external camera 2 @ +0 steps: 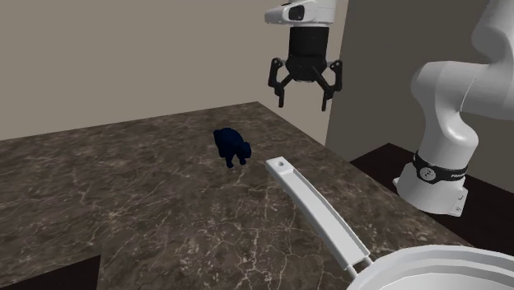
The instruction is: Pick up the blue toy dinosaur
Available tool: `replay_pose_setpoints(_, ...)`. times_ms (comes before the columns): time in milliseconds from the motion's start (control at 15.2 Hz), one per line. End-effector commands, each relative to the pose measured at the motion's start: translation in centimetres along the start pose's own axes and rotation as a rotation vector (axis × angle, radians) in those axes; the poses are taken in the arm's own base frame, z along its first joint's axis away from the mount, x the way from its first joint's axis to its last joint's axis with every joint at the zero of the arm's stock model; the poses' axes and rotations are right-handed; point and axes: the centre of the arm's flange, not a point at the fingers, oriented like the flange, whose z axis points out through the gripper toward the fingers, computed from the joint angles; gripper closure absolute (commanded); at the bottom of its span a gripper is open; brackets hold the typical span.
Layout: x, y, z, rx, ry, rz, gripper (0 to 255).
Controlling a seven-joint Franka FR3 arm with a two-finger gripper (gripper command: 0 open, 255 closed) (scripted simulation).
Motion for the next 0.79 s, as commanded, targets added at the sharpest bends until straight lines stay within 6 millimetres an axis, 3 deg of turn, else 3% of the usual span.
replay_pose_setpoints(0, -0.4, 2.3, 1.2, -0.01, -0.003, -0.077, 0)
replay_pose_setpoints(726, 0.4, 14.7, 7.3, -0.049, -0.012, -0.468, 0)
